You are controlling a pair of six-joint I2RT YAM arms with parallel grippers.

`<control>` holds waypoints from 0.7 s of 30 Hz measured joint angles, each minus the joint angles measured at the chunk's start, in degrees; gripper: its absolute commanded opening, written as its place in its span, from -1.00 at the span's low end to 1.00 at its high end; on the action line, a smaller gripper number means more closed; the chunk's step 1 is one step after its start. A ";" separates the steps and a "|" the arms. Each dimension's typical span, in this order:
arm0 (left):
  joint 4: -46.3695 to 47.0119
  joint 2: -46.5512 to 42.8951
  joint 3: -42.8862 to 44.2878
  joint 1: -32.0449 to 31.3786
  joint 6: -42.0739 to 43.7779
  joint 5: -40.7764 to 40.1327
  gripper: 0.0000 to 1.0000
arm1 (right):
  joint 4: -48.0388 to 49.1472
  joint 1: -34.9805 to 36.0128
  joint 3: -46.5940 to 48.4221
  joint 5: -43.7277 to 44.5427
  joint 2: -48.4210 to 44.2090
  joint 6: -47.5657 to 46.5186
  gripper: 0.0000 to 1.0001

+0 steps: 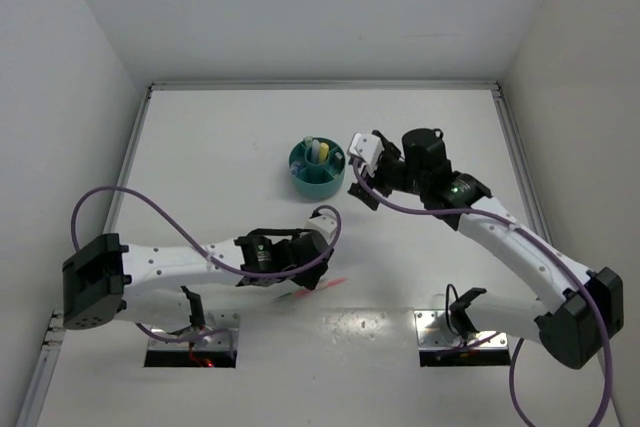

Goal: Sort the stationery into containers
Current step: Pick up the pen from the corner of the board.

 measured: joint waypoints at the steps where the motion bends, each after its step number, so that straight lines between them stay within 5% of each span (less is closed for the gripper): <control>1: 0.07 -0.20 0.35 0.79 1.14 0.28 -0.13 | -0.48 0.00 -0.68 -0.59 0.81 -0.85 0.70; 4: 0.55 -0.31 0.72 2.05 3.91 1.42 -0.35 | -2.01 0.00 -2.45 -1.44 1.88 -2.47 0.52; 8: 1.70 0.09 0.72 2.14 6.86 3.80 -0.47 | -2.67 0.00 -2.86 -2.25 1.86 -4.00 -1.00; 10: 2.49 0.39 0.72 2.23 8.00 4.37 -0.47 | -2.78 0.00 -2.84 -2.29 1.86 -3.80 -1.00; 15: 4.42 2.56 0.72 2.49 9.92 5.73 -0.44 | -2.69 0.00 -2.84 -1.97 1.86 -3.43 -0.61; 21: 6.14 6.99 0.70 2.49 11.26 7.39 -0.33 | -2.67 0.00 -2.84 -1.75 1.86 -3.34 -0.61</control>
